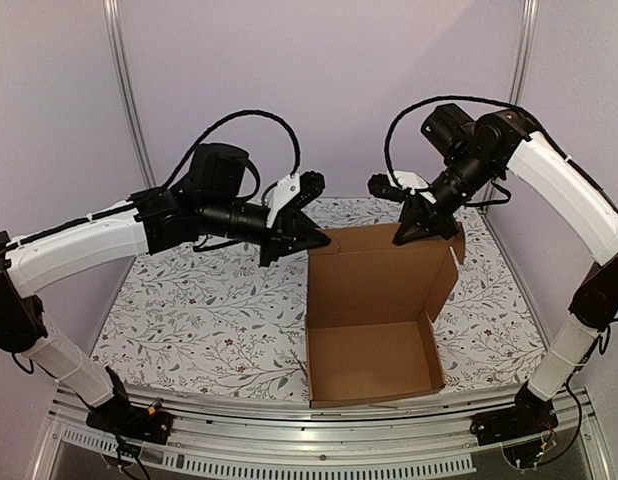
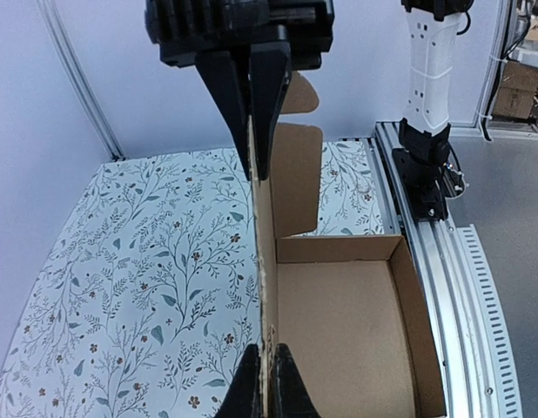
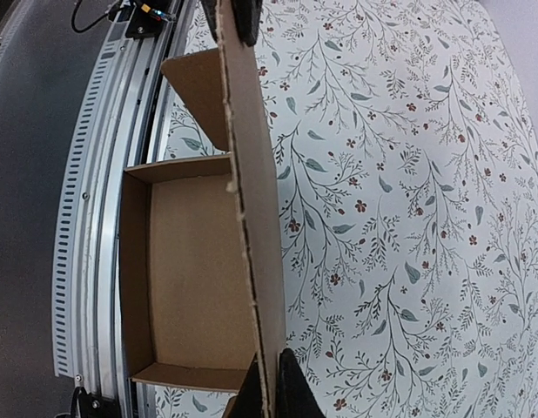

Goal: Fold the paper box

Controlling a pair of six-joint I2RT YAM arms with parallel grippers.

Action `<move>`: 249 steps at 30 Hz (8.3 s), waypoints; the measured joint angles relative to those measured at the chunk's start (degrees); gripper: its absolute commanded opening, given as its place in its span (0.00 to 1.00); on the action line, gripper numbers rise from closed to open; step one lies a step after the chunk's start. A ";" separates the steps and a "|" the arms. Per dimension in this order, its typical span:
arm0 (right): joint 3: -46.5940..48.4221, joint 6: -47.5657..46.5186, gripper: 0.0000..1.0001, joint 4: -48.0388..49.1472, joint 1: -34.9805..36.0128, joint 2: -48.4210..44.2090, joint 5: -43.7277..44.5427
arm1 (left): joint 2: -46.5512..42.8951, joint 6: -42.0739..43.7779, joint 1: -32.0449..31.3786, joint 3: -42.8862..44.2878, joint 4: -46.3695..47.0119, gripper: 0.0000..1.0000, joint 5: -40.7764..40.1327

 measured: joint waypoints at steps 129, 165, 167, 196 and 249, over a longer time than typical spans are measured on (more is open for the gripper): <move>-33.14 22.34 0.73 19.63 -30.12 -27.54 -21.07 | -1.46 -22.14 -11.91 -5.62 9.35 0.77 -53.46; -35.26 -24.15 0.68 9.94 -35.56 -12.09 -15.34 | 13.62 -23.02 -8.48 0.98 8.24 0.22 -50.05; -35.30 -24.15 0.66 10.71 -34.45 -12.09 -15.41 | 14.27 -23.04 -8.48 1.53 8.41 0.19 -50.27; -52.81 -12.17 0.47 32.35 -25.73 -27.71 -12.55 | 15.17 -35.36 -9.27 -1.79 9.07 0.03 -49.31; -34.38 -23.26 0.67 12.00 -32.89 -12.07 -12.50 | 11.93 -25.66 -5.27 -1.29 1.97 0.22 -44.04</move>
